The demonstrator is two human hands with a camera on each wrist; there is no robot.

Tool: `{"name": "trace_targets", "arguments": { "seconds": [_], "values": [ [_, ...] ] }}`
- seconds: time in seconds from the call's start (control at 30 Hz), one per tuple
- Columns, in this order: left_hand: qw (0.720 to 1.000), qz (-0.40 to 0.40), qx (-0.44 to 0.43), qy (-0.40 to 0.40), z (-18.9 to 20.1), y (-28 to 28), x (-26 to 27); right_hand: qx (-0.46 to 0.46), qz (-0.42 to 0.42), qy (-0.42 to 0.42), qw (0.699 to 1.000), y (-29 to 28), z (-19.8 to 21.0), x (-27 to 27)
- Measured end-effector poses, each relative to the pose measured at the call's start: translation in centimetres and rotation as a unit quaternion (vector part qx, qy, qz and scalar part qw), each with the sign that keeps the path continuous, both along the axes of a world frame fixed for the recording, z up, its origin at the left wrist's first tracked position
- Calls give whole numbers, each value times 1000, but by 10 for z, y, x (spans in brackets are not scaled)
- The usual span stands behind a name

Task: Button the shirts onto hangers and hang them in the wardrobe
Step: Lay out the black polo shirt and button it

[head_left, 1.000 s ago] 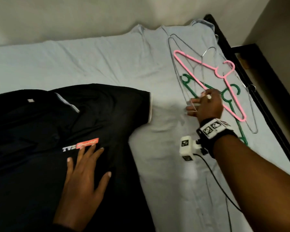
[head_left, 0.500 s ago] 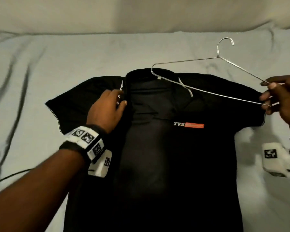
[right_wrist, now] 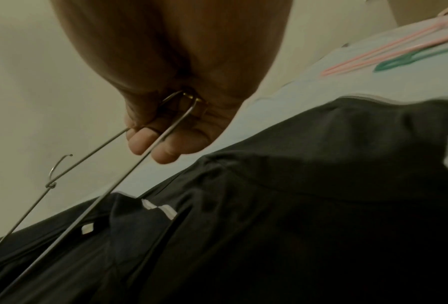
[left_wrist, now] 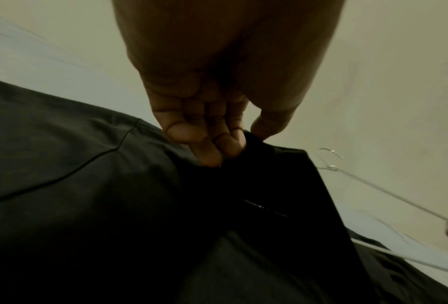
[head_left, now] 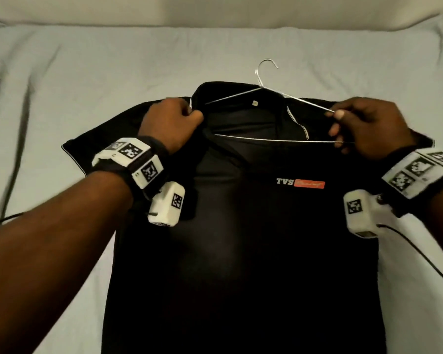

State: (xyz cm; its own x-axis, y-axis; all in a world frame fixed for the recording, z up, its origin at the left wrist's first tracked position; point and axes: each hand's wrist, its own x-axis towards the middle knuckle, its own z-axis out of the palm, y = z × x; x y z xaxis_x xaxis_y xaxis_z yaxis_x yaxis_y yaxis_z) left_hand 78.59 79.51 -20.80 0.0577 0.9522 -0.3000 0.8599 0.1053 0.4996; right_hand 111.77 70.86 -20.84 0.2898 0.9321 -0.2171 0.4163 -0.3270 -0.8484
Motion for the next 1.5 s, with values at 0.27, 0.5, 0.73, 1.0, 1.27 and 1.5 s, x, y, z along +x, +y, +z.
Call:
{"name": "trace_targets", "arguments": {
  "seconds": [0.27, 0.5, 0.73, 1.0, 1.27, 1.5],
  "values": [
    [976, -165, 50, 135, 19, 5, 20, -73, 92, 74, 990, 34, -31, -76],
    [895, -409, 103, 145, 9, 21, 73, -52, 196, -39, 979, 47, -31, -77],
    [865, -452, 51, 210, -10, 53, 91, -101, 415, -235, 873, 61, -26, -52],
    [862, -432, 45, 262, -12, 63, 93, -103, 553, -526, 637, 79, 9, -31],
    [919, -324, 88, 209, -23, 68, 111, -33, 431, -468, 771, 94, 15, -63],
    [982, -128, 142, -4, -15, 3, 55, 2, 205, -313, 927, 59, -8, -87]
  ]
}}
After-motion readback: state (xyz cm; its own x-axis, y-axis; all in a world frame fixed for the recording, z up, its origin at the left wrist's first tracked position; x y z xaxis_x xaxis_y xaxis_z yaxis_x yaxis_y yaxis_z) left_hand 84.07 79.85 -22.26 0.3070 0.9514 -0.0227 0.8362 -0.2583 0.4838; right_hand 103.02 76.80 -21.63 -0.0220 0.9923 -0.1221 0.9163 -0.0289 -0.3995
